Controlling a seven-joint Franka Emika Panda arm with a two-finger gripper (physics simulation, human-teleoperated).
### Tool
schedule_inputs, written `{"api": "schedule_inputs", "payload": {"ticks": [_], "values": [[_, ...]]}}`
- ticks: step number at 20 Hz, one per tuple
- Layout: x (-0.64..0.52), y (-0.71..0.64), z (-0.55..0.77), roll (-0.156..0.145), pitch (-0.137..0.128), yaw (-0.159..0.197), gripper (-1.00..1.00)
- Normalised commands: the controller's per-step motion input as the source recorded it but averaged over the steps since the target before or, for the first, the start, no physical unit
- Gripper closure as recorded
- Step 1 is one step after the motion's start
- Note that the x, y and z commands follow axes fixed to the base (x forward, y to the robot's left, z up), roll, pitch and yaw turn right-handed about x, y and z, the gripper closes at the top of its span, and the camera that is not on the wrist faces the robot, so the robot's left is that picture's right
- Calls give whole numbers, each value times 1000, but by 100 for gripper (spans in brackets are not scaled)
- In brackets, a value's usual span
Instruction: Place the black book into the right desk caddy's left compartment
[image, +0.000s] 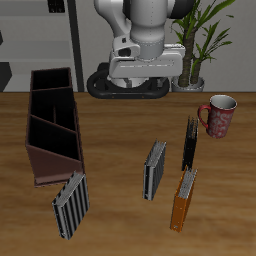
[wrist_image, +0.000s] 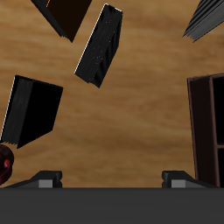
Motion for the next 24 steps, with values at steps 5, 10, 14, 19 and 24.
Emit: {"api": "schedule_inputs", "payload": {"ticks": [5, 10, 14, 19, 24], "values": [[44, 232, 1, 8, -9, 4, -100], [173, 343, -46, -19, 1, -14, -100], [96, 373, -96, -10, -26, -53, -100], [84, 354, -113, -10, -8, -20, -100], [71, 472, -231, 23, -18, 4, -100]]}}
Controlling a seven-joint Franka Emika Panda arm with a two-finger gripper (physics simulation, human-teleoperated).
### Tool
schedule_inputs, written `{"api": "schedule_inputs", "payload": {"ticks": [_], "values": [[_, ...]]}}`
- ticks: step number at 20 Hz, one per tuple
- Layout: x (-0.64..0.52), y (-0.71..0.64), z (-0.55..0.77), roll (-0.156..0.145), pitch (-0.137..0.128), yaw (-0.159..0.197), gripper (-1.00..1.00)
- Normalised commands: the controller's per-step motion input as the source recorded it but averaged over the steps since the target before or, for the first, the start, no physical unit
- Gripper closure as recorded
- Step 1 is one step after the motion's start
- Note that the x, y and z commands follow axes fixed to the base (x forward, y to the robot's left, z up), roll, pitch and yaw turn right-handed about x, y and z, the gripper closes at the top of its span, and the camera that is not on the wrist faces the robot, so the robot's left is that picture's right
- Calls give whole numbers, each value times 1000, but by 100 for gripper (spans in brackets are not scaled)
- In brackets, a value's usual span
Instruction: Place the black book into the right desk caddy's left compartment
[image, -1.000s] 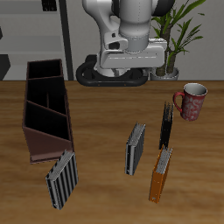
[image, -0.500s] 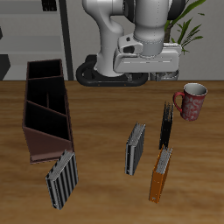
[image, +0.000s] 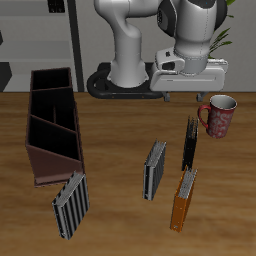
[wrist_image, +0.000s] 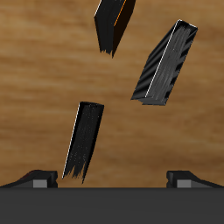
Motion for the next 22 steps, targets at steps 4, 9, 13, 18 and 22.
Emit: {"api": "schedule_inputs", "payload": {"ticks": [4, 9, 13, 18, 22], "values": [[-64, 345, -220, 28, -57, -22, -100], [-46, 173, -147, -3, -88, -20, -100], [16, -21, -143, -40, -54, -66, -100], [-52, 2, -184, -1, -61, -25, -100], [-1, 63, -86, 1, -27, -20, -100]]}}
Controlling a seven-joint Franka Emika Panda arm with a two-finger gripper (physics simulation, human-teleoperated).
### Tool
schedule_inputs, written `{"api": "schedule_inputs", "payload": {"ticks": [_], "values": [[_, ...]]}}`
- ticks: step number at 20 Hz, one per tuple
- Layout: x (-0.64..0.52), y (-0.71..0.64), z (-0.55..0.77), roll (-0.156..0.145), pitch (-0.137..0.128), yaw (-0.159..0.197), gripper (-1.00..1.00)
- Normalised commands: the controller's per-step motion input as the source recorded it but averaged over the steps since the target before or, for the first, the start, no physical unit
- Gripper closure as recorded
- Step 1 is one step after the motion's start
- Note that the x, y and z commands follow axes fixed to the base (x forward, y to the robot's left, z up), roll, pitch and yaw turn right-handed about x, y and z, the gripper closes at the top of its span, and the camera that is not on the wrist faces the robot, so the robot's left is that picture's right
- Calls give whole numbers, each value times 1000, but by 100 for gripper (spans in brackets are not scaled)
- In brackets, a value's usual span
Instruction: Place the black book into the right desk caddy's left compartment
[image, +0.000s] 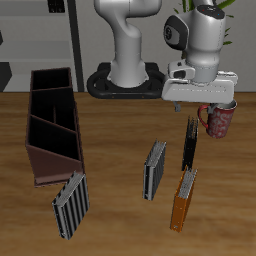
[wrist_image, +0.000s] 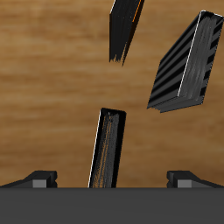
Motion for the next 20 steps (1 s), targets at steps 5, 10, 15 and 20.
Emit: {"api": "schedule_inputs", "payload": {"ticks": [5, 10, 15, 20], "values": [[51, 44, -202, 5, 9, -18, -100], [145, -18, -171, -3, 30, -19, -100], [92, 23, -128, -2, 10, -29, -100], [65, 25, -213, 3, 27, -3, -100]]}}
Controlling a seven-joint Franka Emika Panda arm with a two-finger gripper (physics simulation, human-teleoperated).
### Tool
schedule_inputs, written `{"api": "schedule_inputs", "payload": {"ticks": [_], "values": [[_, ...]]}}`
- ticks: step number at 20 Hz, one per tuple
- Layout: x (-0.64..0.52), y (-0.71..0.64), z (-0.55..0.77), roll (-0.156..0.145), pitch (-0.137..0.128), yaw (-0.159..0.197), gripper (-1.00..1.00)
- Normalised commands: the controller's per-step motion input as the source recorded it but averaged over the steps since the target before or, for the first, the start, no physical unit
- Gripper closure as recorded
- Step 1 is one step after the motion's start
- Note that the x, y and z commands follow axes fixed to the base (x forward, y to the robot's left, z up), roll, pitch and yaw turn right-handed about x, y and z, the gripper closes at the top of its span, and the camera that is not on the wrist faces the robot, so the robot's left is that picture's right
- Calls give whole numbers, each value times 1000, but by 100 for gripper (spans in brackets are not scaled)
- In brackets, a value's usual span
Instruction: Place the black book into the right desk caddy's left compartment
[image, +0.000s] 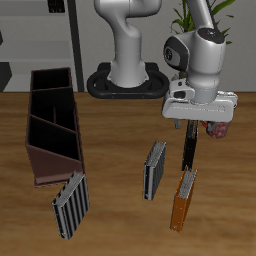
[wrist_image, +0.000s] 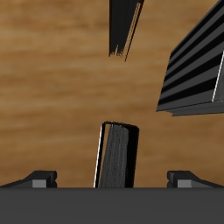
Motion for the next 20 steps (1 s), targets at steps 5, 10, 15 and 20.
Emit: {"api": "schedule_inputs", "payload": {"ticks": [5, 10, 15, 20], "values": [[-8, -47, -127, -7, -32, -2, -100], [-36, 2, -136, -8, -14, -14, -100], [-47, -71, -42, -15, -23, -18, -100], [-26, -1, -56, 2, -9, -3, -100]]}}
